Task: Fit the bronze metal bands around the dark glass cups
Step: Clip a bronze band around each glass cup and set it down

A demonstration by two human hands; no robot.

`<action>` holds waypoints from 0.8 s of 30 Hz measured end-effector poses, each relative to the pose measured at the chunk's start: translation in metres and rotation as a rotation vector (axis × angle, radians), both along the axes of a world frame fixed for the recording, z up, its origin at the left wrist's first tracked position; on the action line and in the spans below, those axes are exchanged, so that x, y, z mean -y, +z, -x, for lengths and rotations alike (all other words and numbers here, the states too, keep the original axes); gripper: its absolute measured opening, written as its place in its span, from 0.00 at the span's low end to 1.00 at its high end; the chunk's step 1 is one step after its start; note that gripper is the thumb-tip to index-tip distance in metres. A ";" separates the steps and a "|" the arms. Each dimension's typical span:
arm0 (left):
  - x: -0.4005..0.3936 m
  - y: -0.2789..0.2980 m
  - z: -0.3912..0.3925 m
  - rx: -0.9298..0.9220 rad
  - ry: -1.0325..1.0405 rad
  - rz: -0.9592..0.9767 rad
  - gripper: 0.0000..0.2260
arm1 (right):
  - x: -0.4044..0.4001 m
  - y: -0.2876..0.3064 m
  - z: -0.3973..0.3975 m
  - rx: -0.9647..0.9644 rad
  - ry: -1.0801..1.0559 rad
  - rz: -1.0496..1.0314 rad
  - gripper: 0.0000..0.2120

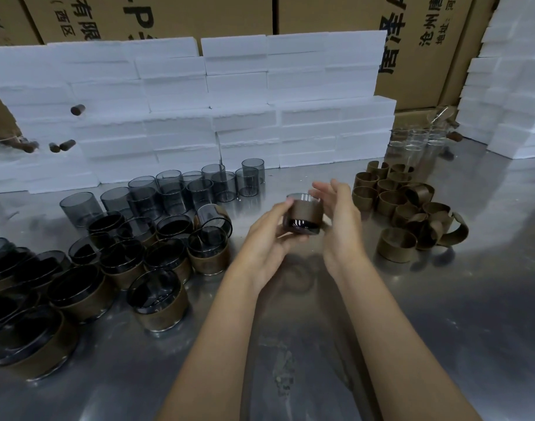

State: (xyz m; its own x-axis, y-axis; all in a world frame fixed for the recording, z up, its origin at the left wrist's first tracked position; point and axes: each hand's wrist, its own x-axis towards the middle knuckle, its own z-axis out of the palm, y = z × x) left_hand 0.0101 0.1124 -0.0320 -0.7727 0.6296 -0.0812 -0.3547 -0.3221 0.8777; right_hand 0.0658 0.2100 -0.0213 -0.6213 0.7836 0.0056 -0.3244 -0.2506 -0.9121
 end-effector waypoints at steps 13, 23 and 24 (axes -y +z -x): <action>0.009 0.000 0.012 0.140 0.097 -0.078 0.23 | 0.023 -0.022 0.015 0.259 0.126 -0.497 0.27; 0.012 0.018 0.000 -0.442 0.331 0.220 0.18 | 0.027 -0.029 0.009 0.636 0.265 -0.902 0.32; 0.015 0.021 -0.003 -0.508 0.337 0.232 0.18 | 0.029 -0.028 0.010 0.613 0.309 -0.891 0.31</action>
